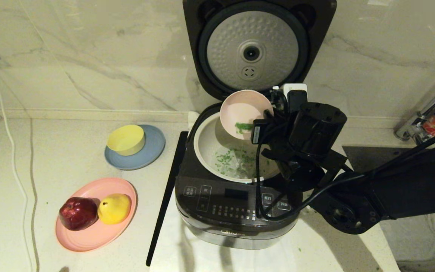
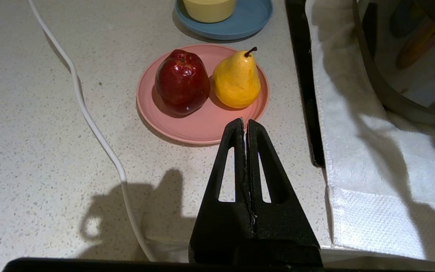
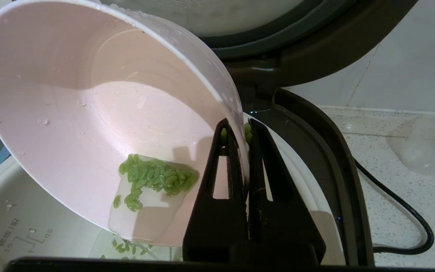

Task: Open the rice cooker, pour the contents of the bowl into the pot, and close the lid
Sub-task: Pour the water from the bowl into the rice cooker

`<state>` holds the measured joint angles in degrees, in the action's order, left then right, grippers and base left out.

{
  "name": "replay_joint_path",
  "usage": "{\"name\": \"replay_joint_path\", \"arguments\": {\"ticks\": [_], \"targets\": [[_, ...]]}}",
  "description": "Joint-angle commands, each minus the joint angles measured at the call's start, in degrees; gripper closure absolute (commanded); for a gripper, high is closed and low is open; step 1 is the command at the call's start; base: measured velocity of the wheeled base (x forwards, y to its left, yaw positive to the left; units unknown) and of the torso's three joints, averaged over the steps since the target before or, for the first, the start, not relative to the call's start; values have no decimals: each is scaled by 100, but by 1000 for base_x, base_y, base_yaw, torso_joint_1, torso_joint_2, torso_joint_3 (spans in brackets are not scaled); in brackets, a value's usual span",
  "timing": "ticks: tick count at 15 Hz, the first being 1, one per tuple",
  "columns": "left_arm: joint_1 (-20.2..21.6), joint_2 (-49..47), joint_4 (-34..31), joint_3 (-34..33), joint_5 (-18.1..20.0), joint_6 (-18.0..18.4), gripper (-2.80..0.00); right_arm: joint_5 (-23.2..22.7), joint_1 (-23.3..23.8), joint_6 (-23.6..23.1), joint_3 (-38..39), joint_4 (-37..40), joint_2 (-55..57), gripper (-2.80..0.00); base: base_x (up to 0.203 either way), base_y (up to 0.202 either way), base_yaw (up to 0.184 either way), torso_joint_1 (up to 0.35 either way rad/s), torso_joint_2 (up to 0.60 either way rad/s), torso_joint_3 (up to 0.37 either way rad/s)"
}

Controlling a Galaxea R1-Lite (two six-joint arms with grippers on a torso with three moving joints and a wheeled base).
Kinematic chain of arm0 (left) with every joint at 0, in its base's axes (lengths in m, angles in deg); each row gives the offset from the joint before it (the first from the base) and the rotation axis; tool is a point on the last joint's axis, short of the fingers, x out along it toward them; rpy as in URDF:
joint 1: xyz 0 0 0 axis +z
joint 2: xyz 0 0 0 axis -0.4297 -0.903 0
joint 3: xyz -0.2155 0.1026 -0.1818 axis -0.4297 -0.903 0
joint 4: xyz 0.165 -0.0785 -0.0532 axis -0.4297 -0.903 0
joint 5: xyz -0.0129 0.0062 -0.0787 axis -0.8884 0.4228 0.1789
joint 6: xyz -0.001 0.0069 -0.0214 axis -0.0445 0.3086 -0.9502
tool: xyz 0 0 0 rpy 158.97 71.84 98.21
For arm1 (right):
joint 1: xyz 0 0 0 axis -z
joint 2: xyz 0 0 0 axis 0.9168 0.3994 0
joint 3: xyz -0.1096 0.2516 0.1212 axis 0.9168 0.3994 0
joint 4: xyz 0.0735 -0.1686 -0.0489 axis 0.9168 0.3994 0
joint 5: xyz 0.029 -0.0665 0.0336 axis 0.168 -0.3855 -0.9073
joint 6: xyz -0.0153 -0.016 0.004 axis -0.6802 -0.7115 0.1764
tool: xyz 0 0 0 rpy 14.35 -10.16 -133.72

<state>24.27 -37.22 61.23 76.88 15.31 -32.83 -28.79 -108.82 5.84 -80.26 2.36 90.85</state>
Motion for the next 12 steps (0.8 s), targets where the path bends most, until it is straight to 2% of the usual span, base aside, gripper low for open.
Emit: {"name": "replay_joint_path", "arguments": {"ticks": [1,5,8,12], "targets": [[4,1,2,-53,0,2,0,6,0,-9,-16,-15,-51,0,0,0,0,0,0,0],[4,1,2,-53,0,2,0,6,0,11,-20,124,-25,0,0,0,0,0,0,0],[4,1,2,-53,0,2,0,12,0,156,-124,539,-125,0,0,0,0,0,0,0],[4,1,2,-53,0,2,0,22,-10,754,-549,1604,-469,0,0,0,0,0,0,0]]}}
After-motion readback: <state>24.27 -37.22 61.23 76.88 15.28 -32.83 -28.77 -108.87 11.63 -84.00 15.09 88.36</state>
